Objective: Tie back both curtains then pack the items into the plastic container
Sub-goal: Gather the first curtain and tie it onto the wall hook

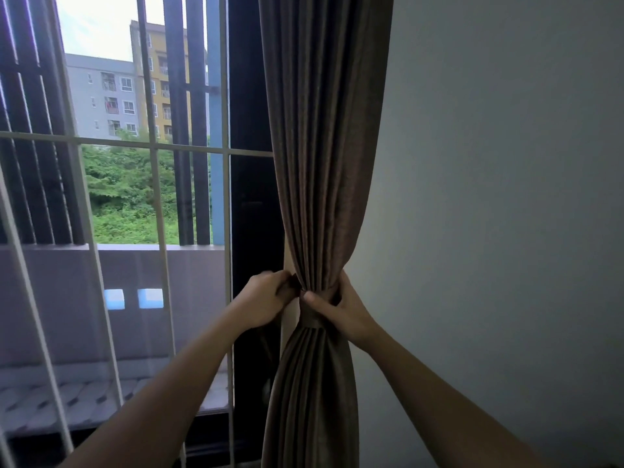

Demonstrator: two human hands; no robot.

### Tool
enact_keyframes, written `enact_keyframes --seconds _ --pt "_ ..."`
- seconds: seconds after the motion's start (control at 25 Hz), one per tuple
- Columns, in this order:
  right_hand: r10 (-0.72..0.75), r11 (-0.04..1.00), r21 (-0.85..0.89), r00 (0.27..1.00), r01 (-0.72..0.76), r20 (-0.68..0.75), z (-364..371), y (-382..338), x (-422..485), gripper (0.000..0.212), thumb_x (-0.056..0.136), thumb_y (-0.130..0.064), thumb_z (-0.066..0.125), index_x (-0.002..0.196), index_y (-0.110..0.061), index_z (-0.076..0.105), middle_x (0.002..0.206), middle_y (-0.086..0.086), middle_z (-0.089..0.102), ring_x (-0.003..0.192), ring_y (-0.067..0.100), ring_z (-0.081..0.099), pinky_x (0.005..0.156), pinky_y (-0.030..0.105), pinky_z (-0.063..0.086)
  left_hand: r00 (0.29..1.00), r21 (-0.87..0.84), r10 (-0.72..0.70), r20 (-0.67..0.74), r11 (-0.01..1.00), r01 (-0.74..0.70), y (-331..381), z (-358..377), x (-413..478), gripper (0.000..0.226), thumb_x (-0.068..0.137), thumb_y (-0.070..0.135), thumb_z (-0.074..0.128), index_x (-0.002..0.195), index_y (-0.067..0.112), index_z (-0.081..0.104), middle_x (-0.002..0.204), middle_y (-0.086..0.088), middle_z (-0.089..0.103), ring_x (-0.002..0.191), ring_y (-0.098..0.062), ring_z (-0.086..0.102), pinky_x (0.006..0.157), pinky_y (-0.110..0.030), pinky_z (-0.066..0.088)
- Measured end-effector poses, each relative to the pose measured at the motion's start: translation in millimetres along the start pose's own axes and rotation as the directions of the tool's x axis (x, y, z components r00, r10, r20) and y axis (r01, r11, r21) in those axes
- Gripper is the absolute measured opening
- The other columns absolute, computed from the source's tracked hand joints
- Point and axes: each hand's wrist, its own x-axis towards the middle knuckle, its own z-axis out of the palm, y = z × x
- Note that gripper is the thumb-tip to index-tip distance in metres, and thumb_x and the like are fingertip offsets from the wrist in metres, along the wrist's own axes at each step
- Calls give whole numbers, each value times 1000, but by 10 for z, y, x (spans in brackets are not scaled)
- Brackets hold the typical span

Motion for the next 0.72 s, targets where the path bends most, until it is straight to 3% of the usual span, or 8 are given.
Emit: enact_keyframes --seconds 0.12,0.2,0.28,0.36,0.52,0.6,0.72 --pt "-13 998 -54 998 10 -54 -1 -3 10 66 62 -51 78 117 -43 44 126 0 53 110 5 58 90 21 50 999 -101 -45 8 994 46 35 120 -167 10 96 22 46 99 14 52 88 -7 63 73 -17 62 60 -24 50" --pt "-11 998 -58 998 7 -68 -17 7 3 75 60 -52 78 124 -37 43 127 -1 53 112 6 58 93 24 50 997 16 -67 -38 998 67 2 68 -142 17 95 26 49 79 20 53 76 -3 60 67 -18 60 57 -27 47" --pt "15 999 -34 999 -17 -42 -55 -8 2 87 59 -50 79 132 -27 39 128 -3 55 113 8 57 96 27 49 995 122 -44 -86 991 54 -30 -72 -76 24 94 28 50 71 24 53 70 3 57 64 -16 57 55 -23 42" --pt "38 999 -13 999 -38 -7 -91 -19 0 92 56 -46 81 134 -22 39 127 -2 56 114 11 58 94 26 50 992 99 2 -129 995 11 7 -124 -39 20 96 24 46 78 19 54 75 4 54 66 -10 52 53 -14 35" --pt "61 997 -38 998 -61 4 -76 -32 3 70 58 -44 82 119 -30 52 122 2 59 106 10 62 84 20 52 972 -143 -94 -213 988 64 -6 177 -179 16 99 17 39 93 10 51 75 3 54 66 -11 55 50 -13 40" --pt "58 996 -64 998 -59 -13 -51 -58 3 60 61 -44 81 113 -36 54 120 0 61 104 8 62 81 17 52 955 -73 -56 -290 997 37 -83 142 -149 16 98 16 43 95 9 57 73 4 57 62 -5 54 52 -12 37" --pt "54 994 -87 997 -59 -59 -56 -51 34 67 55 -53 80 114 -35 53 120 1 59 105 9 62 86 21 51 951 69 76 -299 996 -58 -79 -139 -34 25 95 21 50 79 8 63 64 7 54 56 0 48 52 -11 33"
